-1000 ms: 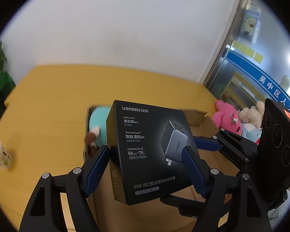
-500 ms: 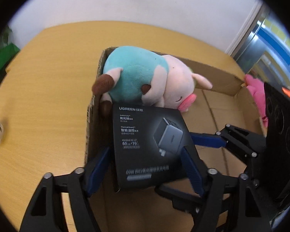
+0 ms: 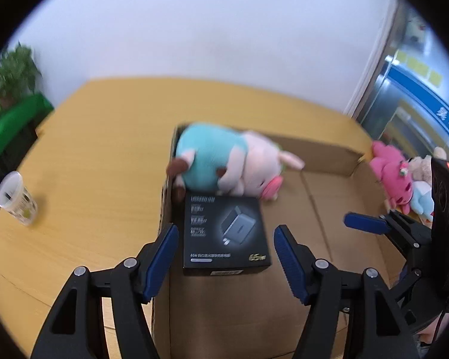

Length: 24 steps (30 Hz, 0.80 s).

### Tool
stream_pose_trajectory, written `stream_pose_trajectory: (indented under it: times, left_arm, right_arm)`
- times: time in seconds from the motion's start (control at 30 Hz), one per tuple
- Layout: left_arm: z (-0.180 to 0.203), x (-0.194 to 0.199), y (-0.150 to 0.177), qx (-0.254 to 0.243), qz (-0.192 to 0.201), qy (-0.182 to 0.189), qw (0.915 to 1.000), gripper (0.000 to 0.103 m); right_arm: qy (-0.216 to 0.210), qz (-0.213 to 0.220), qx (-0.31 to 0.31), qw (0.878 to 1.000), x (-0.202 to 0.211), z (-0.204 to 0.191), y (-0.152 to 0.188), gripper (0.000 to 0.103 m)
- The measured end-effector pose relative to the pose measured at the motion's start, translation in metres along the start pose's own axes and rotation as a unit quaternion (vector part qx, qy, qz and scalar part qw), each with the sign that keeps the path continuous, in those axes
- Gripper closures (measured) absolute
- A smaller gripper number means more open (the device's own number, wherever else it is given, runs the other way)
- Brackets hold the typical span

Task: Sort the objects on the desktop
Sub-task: 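Lower the charger box into the box and open both grippers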

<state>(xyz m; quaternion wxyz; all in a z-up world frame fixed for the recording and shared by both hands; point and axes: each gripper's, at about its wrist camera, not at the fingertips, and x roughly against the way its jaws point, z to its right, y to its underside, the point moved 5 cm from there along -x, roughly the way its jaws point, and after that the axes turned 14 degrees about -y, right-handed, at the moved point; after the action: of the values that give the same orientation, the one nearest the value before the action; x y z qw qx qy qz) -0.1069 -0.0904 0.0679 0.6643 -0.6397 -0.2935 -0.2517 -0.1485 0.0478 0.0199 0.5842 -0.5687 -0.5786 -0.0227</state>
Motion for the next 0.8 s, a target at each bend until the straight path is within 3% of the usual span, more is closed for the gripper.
stream_pose_trajectory:
  times: [0.03,0.1,0.2,0.47,0.8]
  left_arm:
    - [0.002,0.016,0.0,-0.004,0.027,-0.003,0.9996,0.025]
    - [0.007,0.046,0.004,-0.011,0.078,-0.011,0.9968,0.023]
    - [0.032,0.069,0.003,-0.023,0.116,-0.008,0.9929,0.023]
    - [0.074,0.107,0.019,-0.023,0.159,0.013,0.9869,0.023]
    - [0.086,0.135,0.032,-0.024,0.194,-0.012,0.9806,0.023]
  right_arm:
    - [0.02,0.012,0.009,1.0,0.017,-0.003,0.008,0.001]
    - [0.052,0.029,0.027,0.998,0.041,-0.014,0.019,0.001]
    - [0.081,0.055,0.042,0.994,0.075,-0.029,0.041,0.001]
    - [0.136,0.111,0.056,0.983,0.153,-0.053,0.077,0.0]
    - [0.141,0.132,0.049,0.98,0.184,-0.062,0.098,0.0]
